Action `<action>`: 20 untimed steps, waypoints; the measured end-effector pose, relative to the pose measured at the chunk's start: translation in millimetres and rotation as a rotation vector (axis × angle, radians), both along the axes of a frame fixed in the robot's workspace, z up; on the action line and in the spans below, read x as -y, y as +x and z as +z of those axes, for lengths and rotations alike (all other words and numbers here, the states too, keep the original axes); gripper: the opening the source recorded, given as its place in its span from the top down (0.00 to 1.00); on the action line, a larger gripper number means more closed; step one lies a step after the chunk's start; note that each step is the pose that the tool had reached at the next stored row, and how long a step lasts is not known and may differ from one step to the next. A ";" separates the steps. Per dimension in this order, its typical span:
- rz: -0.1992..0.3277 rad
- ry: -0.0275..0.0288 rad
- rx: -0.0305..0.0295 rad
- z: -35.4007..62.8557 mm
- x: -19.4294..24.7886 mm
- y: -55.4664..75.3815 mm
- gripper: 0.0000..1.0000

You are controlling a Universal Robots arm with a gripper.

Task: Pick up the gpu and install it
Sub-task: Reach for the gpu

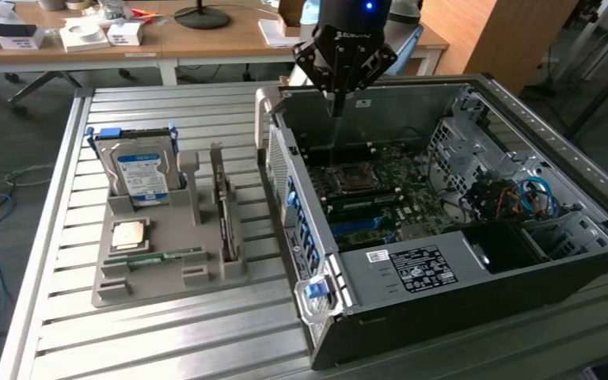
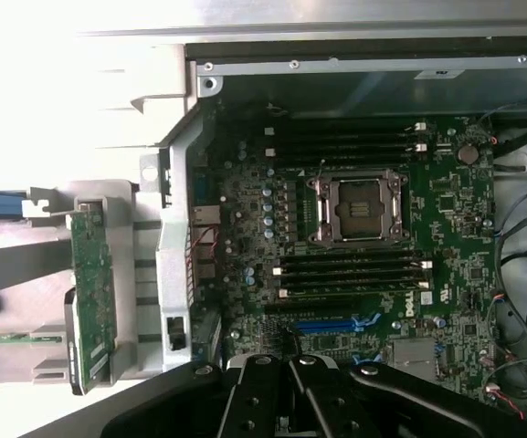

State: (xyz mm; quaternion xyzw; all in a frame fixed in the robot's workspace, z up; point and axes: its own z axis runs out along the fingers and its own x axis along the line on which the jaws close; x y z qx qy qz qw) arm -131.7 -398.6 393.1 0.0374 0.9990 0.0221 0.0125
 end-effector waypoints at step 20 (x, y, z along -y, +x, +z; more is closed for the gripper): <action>0.000 0.0001 0.0000 -0.8 -2.8 -41.6 0.89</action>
